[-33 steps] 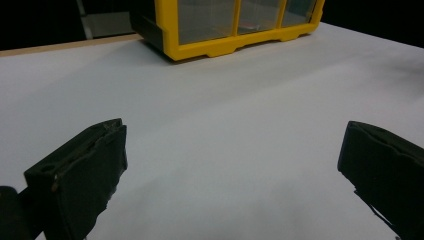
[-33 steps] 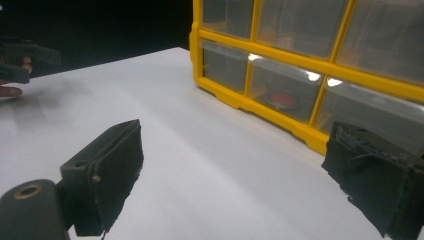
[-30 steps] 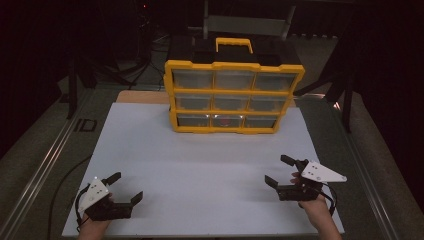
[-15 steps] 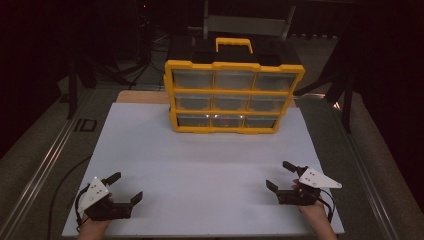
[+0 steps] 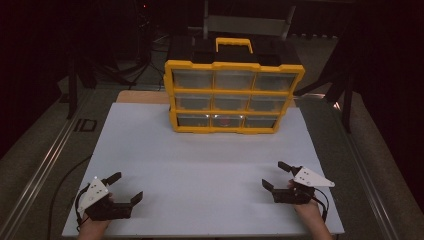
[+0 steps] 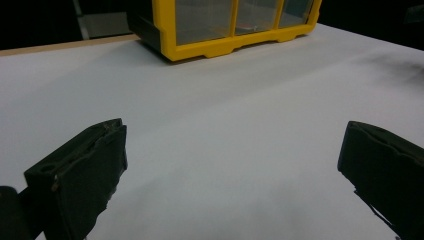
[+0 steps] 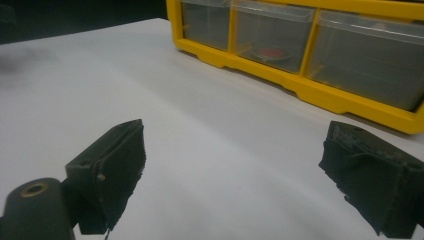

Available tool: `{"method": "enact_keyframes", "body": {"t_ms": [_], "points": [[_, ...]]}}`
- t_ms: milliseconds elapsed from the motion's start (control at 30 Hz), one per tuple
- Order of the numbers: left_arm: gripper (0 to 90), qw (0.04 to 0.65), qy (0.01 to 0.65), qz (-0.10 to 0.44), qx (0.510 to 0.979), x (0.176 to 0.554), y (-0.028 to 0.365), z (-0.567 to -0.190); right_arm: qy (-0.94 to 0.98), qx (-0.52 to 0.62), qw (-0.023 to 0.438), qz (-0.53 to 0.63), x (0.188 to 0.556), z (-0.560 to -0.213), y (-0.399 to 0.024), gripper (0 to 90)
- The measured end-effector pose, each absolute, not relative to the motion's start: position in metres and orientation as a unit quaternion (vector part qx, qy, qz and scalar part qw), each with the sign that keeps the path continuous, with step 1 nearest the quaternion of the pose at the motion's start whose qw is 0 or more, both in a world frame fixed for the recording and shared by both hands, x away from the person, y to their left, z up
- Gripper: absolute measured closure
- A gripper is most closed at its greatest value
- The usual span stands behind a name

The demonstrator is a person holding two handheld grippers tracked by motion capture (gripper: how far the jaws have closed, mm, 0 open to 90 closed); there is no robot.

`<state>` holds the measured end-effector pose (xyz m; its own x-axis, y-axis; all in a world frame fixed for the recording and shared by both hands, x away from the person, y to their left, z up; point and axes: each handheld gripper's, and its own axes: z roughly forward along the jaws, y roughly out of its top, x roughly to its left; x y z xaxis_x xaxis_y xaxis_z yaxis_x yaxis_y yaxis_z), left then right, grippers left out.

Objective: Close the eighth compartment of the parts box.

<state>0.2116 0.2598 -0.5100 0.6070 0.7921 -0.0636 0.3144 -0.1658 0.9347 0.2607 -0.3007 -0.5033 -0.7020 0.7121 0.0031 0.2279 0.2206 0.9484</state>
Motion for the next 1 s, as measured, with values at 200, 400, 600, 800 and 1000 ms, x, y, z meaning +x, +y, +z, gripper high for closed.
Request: {"method": "enact_keyframes", "body": {"t_ms": [200,400,600,800,1000], "points": [[0.3,0.523,0.381,0.227,0.728,0.212,0.260,-0.511,0.740,0.314,0.199,0.561,0.262,-0.503,-0.296,9.7],[0.2,0.524,0.382,0.226,0.727,0.213,0.261,-0.510,0.737,0.306,0.199,0.568,0.260,-0.504,-0.291,9.7],[0.3,0.524,0.381,0.226,0.727,0.213,0.260,-0.510,0.743,0.304,0.208,0.559,0.259,-0.504,-0.289,9.7],[0.2,0.525,0.381,0.226,0.727,0.212,0.260,-0.510,0.742,0.304,0.218,0.556,0.258,-0.502,-0.291,9.8],[0.2,0.525,0.380,0.226,0.728,0.212,0.260,-0.510,0.747,0.301,0.230,0.547,0.257,-0.500,-0.291,9.8]]}}
